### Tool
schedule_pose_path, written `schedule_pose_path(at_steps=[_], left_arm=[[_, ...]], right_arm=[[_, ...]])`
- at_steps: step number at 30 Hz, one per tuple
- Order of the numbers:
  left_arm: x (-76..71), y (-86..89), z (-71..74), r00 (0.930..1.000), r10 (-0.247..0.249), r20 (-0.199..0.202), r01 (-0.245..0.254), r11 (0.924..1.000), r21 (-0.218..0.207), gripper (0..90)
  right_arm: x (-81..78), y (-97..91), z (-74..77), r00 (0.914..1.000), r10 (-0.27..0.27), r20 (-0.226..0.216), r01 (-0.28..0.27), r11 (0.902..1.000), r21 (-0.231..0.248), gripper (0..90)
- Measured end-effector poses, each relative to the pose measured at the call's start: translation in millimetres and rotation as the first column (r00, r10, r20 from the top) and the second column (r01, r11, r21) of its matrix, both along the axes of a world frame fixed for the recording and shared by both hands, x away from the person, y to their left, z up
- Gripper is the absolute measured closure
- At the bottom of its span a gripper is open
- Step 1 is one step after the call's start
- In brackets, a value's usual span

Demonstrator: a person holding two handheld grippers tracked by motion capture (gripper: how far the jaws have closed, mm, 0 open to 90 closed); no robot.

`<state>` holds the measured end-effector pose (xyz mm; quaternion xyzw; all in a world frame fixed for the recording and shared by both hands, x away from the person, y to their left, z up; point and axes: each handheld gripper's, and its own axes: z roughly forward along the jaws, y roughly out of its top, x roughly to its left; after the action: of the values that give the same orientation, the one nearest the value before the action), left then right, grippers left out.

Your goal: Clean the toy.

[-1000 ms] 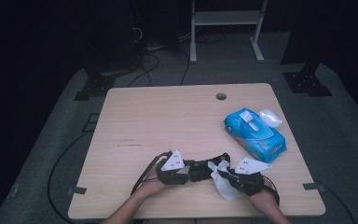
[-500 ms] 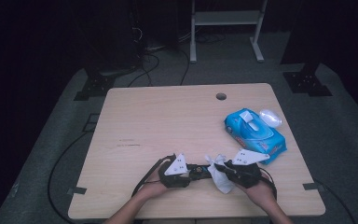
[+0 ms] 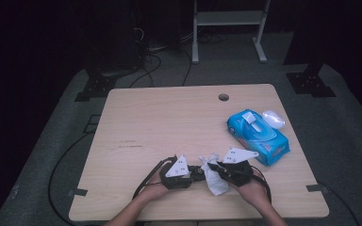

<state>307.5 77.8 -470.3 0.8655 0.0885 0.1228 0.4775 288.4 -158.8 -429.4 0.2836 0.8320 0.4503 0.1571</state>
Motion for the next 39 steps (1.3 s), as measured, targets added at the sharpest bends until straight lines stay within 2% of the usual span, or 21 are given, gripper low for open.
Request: schedule_pose_path(at_steps=[1,3,5,7,9,12,14,15,17,18,19,21,24,26,27,28,30,34,36,38,39], left_arm=[[0.2,-0.6,-0.1,1.0,0.003,-0.002,-0.003,1.0,-0.003,65.8],[0.5,-0.5,-0.2,1.0,0.006,-0.005,-0.006,1.0,-0.003,65.8],[1.1,1.5,-0.2,0.9999,0.011,-0.008,-0.011,0.9999,-0.005,65.9],[1.5,3.2,-0.4,0.9998,0.013,-0.012,-0.013,0.9999,-0.007,66.0],[2.2,3.4,-0.8,0.9998,0.015,-0.015,-0.015,0.9998,-0.012,66.0],[3.6,2.5,-1.4,0.9995,0.017,-0.026,-0.017,0.9997,-0.017,66.3],[3.7,1.1,-1.9,0.9994,0.017,-0.031,-0.018,0.9996,-0.024,66.5],[3.5,0.6,-2.2,0.9992,0.017,-0.036,-0.018,0.9995,-0.028,66.6],[3.0,0.7,-2.0,0.9992,0.017,-0.036,-0.018,0.9995,-0.024,66.7],[3.2,1.9,-1.6,0.9992,0.019,-0.035,-0.02,0.9996,-0.021,66.7],[3.4,3.5,-1.7,0.9991,0.018,-0.039,-0.019,0.9996,-0.022,66.7],[3.7,6.5,-2.6,0.9984,0.024,-0.051,-0.026,0.999,-0.036,66.8],[4.5,7.7,-2.5,0.9984,0.024,-0.051,-0.026,0.9991,-0.035,67.0],[5.3,7.8,-2.4,0.9985,0.02,-0.05,-0.022,0.9993,-0.032,67.0],[5.4,7.5,-2.3,0.9983,0.023,-0.054,-0.024,0.9992,-0.033,67.0],[5.3,6.9,-2.1,0.9983,0.025,-0.052,-0.027,0.9992,-0.031,67.0],[4.9,6.2,-2.2,0.9982,0.028,-0.053,-0.029,0.999,-0.033,67.0],[4.6,6.1,-2.2,0.9983,0.028,-0.052,-0.03,0.999,-0.033,67.0],[4.6,7.1,-2.0,0.9984,0.029,-0.05,-0.03,0.9991,-0.031,66.9],[4.8,8.1,-2.1,0.9983,0.029,-0.051,-0.03,0.999,-0.032,66.9],[5.0,8.2,-2.1,0.9985,0.027,-0.048,-0.028,0.9991,-0.03,66.9]], right_arm=[[0.1,-0.3,-0.4,0.9999,-0.011,-0.009,0.011,0.9999,0.012,86.0],[-1.4,8.0,-0.8,0.9999,0.005,-0.009,-0.004,0.9998,0.021,85.9],[-3.5,18.4,-0.3,0.9994,0.025,0.024,-0.025,0.9997,-0.001,85.9],[-2.4,19.1,0.7,0.9992,0.036,0.019,-0.036,0.9994,-0.003,85.9],[-1.5,11.3,0.4,0.9998,0.012,0.013,-0.012,0.9999,-0.007,85.9],[-0.7,-7.2,0.4,0.9981,-0.056,0.027,0.056,0.9982,-0.019,85.9],[-0.6,-9.8,1.1,0.997,-0.074,0.024,0.074,0.9971,-0.016,85.9],[-0.9,-6.4,0.7,0.9974,-0.067,0.025,0.067,0.9977,-0.009,85.9],[-2.4,7.6,-1.1,0.9997,-0.021,0.015,0.02,0.9997,0.013,85.9],[-4.2,16.4,-1.9,0.9996,-0.002,0.027,0.002,1.0,0.006,85.8],[-5.7,22.2,-1.0,0.9986,0.01,0.051,-0.009,0.9997,-0.022,85.8],[-4.9,21.4,1.0,0.9985,0.026,0.047,-0.025,0.9993,-0.029,85.8],[-4.1,-0.6,-0.3,0.9973,-0.035,0.064,0.038,0.998,-0.049,85.8],[-3.0,-19.9,0.8,0.9924,-0.101,0.071,0.105,0.9931,-0.052,85.9],[-2.7,-26.6,1.7,0.989,-0.136,0.058,0.139,0.9894,-0.044,85.9],[-2.2,-30.4,2.0,0.9873,-0.147,0.061,0.149,0.9882,-0.036,85.9],[-3.1,-26.3,1.3,0.9896,-0.13,0.062,0.132,0.9909,-0.027,85.9],[-8.0,6.7,-2.3,0.9977,-0.037,0.057,0.038,0.9991,-0.017,85.9],[-9.7,17.7,-2.3,0.9965,-0.013,0.082,0.016,0.9991,-0.039,85.8],[-7.5,13.6,-1.7,0.9976,-0.008,0.068,0.01,0.9994,-0.034,85.8],[-6.4,6.4,-2.7,0.9973,-0.027,0.068,0.029,0.9992,-0.03,85.8]])
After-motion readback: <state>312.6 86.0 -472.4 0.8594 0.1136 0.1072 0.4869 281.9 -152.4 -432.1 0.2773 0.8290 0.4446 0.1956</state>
